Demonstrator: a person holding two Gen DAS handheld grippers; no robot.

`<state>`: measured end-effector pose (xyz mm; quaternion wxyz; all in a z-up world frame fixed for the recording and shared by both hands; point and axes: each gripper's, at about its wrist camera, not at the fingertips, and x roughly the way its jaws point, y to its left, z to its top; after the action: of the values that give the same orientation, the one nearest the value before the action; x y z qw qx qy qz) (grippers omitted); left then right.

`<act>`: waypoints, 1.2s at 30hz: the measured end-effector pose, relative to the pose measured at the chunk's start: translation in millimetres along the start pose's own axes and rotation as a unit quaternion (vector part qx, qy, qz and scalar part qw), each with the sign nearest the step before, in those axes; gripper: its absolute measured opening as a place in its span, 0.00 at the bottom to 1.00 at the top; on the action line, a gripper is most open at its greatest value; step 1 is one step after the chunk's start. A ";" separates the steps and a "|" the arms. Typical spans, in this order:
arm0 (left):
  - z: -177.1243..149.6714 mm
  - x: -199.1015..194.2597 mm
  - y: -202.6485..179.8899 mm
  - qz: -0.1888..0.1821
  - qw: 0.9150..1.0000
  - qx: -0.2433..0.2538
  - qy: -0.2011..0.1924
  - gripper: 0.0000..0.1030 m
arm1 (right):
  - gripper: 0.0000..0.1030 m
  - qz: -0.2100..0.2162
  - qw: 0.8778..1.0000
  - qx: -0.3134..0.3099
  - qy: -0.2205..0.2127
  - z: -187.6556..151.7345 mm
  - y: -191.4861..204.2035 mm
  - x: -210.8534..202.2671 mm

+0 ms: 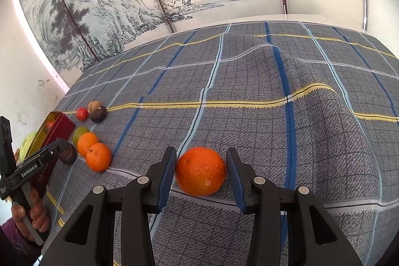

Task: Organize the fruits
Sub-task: 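Hold the orange in the right gripper while the left gripper grasps a dark brown fruit, then carry the brown fruit with the left gripper into the tin and release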

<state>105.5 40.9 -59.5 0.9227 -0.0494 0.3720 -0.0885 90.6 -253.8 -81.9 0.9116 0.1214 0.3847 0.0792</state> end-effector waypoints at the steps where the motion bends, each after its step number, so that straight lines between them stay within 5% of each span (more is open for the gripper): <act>1: 0.0 0.5 0.1 -0.001 1.000 0.001 0.002 0.32 | 0.42 -0.001 1.000 0.000 0.000 0.1 0.2 0.2; 16: -3.8 15.4 -18.8 0.004 0.998 0.046 0.047 0.32 | 0.42 0.005 1.000 0.009 -0.008 1.3 -3.8 -0.6; 21: -5.2 5.8 -21.9 -0.001 0.998 0.050 0.026 0.23 | 0.42 0.009 1.000 0.014 -0.011 0.8 -6.1 -2.9; 36: -14.5 -15.2 -26.6 0.021 0.998 0.060 0.004 0.21 | 0.45 -0.001 1.000 0.007 -0.001 3.1 -3.3 0.8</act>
<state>81.3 17.5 -55.4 0.9241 0.0144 0.3705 -0.0920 93.5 -257.3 -81.3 0.9113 0.1278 0.3842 0.0750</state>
